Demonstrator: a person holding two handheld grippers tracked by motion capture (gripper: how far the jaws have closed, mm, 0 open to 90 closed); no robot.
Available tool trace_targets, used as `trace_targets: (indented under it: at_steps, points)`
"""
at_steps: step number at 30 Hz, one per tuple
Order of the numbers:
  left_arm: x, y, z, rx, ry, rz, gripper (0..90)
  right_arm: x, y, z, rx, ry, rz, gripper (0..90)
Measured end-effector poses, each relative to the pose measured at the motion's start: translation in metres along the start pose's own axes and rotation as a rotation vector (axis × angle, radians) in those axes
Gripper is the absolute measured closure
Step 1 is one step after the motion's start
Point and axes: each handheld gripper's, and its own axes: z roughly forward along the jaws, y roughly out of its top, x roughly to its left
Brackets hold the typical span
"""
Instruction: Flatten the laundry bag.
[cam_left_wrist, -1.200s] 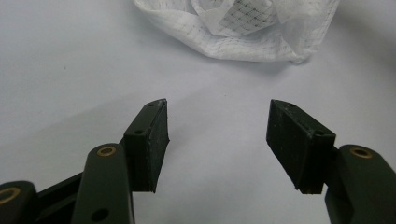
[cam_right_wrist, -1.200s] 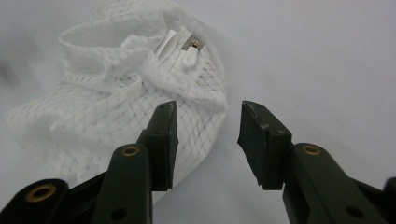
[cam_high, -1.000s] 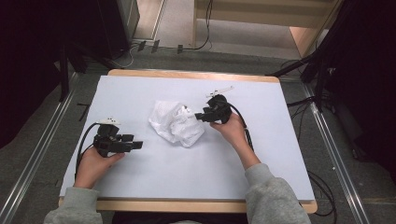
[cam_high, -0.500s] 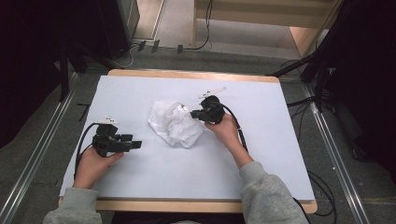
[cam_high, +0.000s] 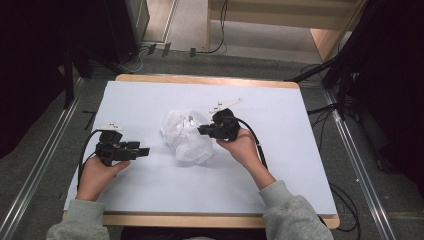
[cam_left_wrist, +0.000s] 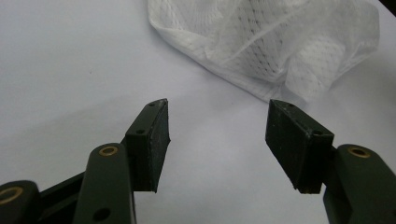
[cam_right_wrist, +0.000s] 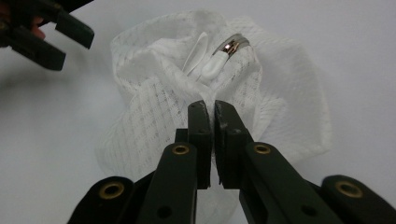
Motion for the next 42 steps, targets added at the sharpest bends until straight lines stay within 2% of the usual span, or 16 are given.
trace_targets:
  at_steps: [8,14,23,25,28,32,34,36,38,40,42]
  points:
    - [-0.002,0.004,-0.002,-0.018,-0.013,-0.003,40.7,0.018,-0.011,0.0,0.013,0.056,-0.009,87.9]
    - [-0.011,0.011,0.0,-0.013,-0.026,0.034,40.2,0.032,-0.019,0.005,0.042,0.074,-0.032,87.8]
    - [-0.025,0.02,-0.001,-0.03,-0.042,0.087,38.9,0.045,-0.029,0.02,0.078,0.107,-0.036,87.8]
    - [-0.027,0.021,0.0,-0.035,-0.046,0.095,38.9,0.051,-0.031,0.025,0.092,0.113,-0.054,87.8]
    - [-0.031,0.023,0.004,-0.018,-0.051,0.115,39.0,0.056,-0.033,0.03,0.099,0.109,-0.068,87.8]
    - [-0.034,0.023,0.014,0.015,-0.06,0.132,40.1,0.056,-0.033,0.029,0.092,0.11,-0.065,87.5]
    - [-0.035,0.023,0.018,0.031,-0.059,0.125,44.5,0.055,-0.033,0.028,0.09,0.109,-0.065,87.5]
    - [-0.037,0.022,0.025,0.053,-0.041,0.126,53.7,0.054,-0.033,0.027,0.087,0.109,-0.064,87.0]
    - [-0.038,0.022,0.029,0.078,-0.028,0.142,72.7,0.054,-0.033,0.026,0.085,0.109,-0.066,85.3]
    - [-0.037,0.023,0.032,0.097,-0.039,0.142,86.3,0.053,-0.033,0.024,0.082,0.107,-0.067,81.2]
    - [-0.036,0.023,0.03,0.091,-0.043,0.135,90.0,0.051,-0.031,0.018,0.069,0.106,-0.063,77.3]
